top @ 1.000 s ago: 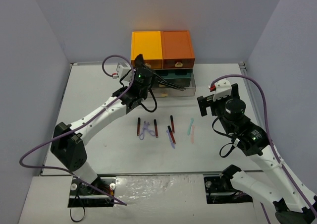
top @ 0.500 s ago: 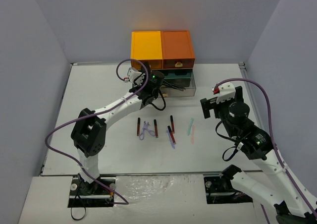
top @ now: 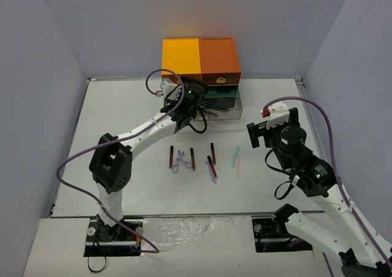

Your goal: Organize the makeup

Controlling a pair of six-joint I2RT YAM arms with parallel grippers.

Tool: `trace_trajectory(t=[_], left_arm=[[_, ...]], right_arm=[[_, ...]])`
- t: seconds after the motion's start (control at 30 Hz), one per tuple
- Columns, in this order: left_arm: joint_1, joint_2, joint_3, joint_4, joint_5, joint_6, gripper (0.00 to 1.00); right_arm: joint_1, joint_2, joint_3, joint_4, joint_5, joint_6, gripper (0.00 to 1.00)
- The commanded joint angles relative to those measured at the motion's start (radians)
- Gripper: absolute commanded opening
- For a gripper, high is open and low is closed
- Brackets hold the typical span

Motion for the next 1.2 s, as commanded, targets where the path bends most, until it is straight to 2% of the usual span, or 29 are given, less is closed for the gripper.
trace_trajectory(t=[0.0, 0.13, 0.23, 0.4, 0.53, 0.73, 0.87, 1.0, 1.17], left_arm=[[0.012, -0.116, 0.018, 0.064, 0.055, 0.162, 0.76], [0.032, -0.193, 0.039, -0.022, 0.112, 0.425, 0.81], [0.050, -0.309, 0.029, -0.134, 0.099, 0.649, 0.86], [0.133, -0.489, -0.078, -0.237, 0.131, 0.983, 0.94], [0.240, -0.612, -0.184, -0.333, 0.231, 1.131, 0.97], [0.415, -0.737, -0.338, -0.433, 0.284, 1.282, 0.97], [0.491, -0.809, -0.472, -0.437, 0.295, 1.311, 0.97], [0.511, -0.850, -0.583, -0.403, 0.281, 1.322, 0.97], [0.512, -0.862, -0.651, -0.372, 0.237, 1.336, 0.97]], right_arm=[[-0.007, 0.065, 0.045, 0.061, -0.055, 0.054, 1.00], [-0.007, 0.158, 0.077, 0.097, -0.166, 0.138, 1.00], [-0.004, 0.236, 0.080, 0.176, -0.233, 0.222, 1.00], [0.005, 0.413, 0.097, 0.298, -0.251, 0.337, 1.00], [0.040, 0.540, 0.115, 0.381, -0.208, 0.387, 1.00], [0.065, 0.712, 0.180, 0.457, -0.138, 0.479, 1.00], [0.071, 0.841, 0.242, 0.480, -0.105, 0.509, 1.00], [0.069, 0.943, 0.325, 0.498, -0.065, 0.504, 1.00], [0.061, 1.043, 0.427, 0.495, -0.042, 0.493, 1.00]])
